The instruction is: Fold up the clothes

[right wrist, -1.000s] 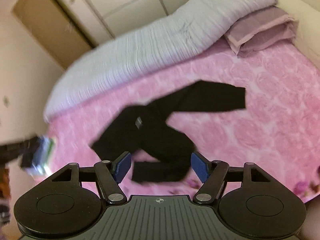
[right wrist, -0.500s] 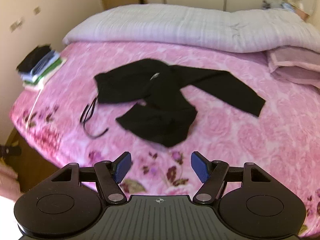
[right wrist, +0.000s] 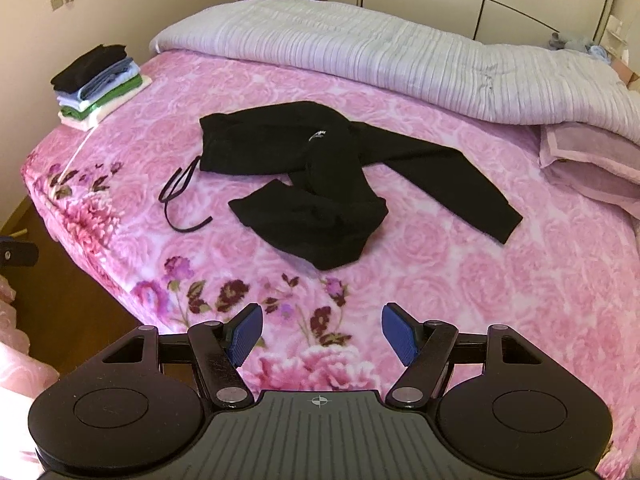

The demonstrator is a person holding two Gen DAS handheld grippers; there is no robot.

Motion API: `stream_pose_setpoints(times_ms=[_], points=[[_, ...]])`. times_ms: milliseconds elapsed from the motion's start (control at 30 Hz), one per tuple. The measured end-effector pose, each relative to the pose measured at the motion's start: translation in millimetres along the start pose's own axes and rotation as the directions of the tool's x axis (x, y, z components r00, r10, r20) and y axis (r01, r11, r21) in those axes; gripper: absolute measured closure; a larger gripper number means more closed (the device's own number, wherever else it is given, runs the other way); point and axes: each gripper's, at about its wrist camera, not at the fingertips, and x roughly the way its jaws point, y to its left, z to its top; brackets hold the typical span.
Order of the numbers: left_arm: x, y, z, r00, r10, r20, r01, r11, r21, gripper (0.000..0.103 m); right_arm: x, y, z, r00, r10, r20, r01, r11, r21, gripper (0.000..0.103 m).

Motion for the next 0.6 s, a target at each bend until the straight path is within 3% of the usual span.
stream_pose_setpoints(times_ms=[367,600], points=[[17.9,12.3,9.5,0.999,-0.017,-0.028,0.017,1.000,0.006,0.074,18.1,11.8,16.1,1.000,0.005,-0.026,-0.006,0.999,-0.033,0.033],[51.0,36.5,35.6,0.998,-0.035,-0.060,0.036,0.999,0.015,0.074,49.7,28.4,43.3,0.998,-0.023,-0.057,0.023,1.000,-0.001,0.033]])
